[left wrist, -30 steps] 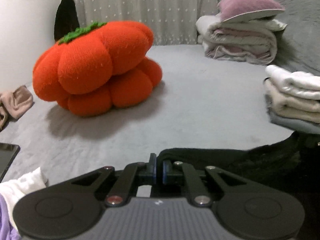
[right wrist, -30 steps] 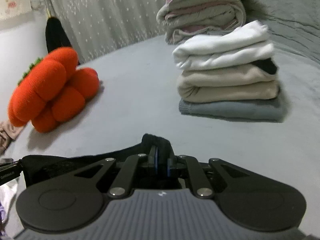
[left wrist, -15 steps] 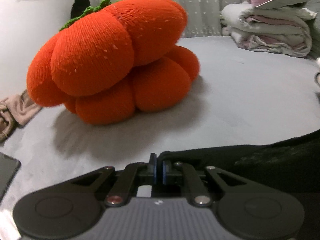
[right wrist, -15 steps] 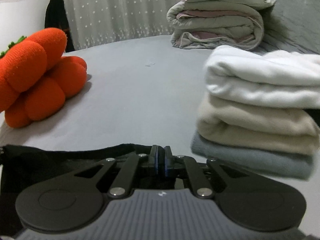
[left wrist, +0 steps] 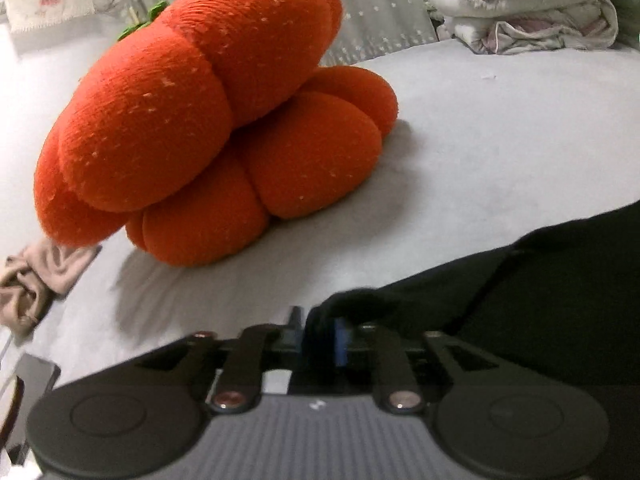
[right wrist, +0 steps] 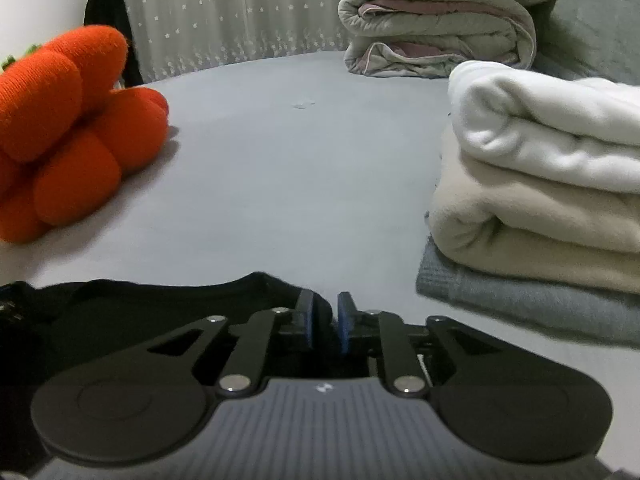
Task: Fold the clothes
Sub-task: 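Lay the black garment flat on the bed and open both grippers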
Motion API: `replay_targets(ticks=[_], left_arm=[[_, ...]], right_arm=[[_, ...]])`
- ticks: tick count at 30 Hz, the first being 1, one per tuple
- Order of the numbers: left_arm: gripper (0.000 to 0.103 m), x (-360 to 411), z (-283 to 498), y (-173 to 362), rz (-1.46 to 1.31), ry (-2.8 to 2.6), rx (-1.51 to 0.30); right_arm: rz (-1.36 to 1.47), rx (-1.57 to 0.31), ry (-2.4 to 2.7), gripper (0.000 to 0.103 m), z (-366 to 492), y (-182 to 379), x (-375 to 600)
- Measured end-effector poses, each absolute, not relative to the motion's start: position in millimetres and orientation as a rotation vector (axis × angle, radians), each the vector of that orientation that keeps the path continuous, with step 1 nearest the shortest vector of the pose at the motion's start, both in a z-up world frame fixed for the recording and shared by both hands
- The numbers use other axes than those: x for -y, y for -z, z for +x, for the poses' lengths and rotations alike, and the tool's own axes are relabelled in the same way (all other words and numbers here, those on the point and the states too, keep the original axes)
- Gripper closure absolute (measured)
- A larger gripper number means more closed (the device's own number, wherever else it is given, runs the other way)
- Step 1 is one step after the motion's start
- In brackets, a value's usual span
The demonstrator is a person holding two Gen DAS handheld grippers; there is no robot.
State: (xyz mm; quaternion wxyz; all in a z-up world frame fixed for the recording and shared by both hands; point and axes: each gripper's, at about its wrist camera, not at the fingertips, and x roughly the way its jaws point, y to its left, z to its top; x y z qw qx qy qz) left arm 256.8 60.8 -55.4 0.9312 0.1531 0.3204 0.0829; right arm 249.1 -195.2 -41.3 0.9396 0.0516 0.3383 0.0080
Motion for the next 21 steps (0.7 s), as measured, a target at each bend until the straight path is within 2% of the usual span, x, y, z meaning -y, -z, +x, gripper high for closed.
replay_targets(ticks=[1, 3, 6, 9, 16, 21], left_arm=[[0.029, -63, 251, 52, 0.284, -0.166, -0.656], [0.025, -68, 240, 44, 0.227, -0.158, -0.659], [0.023, -70, 223, 42, 0.19, -0.144, -0.689], [0.016, -69, 206, 42, 0.177, -0.137, -0.702], [0.011, -65, 170, 42, 0.108, -0.09, -0.757], [0.009, -61, 141, 44, 0.082, -0.071, -0.778]], right_arm=[[0.112, -0.689, -0.02, 0.06, 245, 38, 195], [0.104, -0.666, -0.019, 0.05, 233, 32, 194], [0.089, -0.668, -0.027, 0.05, 215, 24, 192], [0.08, -0.671, -0.032, 0.049, 198, 20, 190], [0.091, -0.68, -0.035, 0.041, 160, 15, 189], [0.104, -0.698, -0.038, 0.039, 130, 19, 191]])
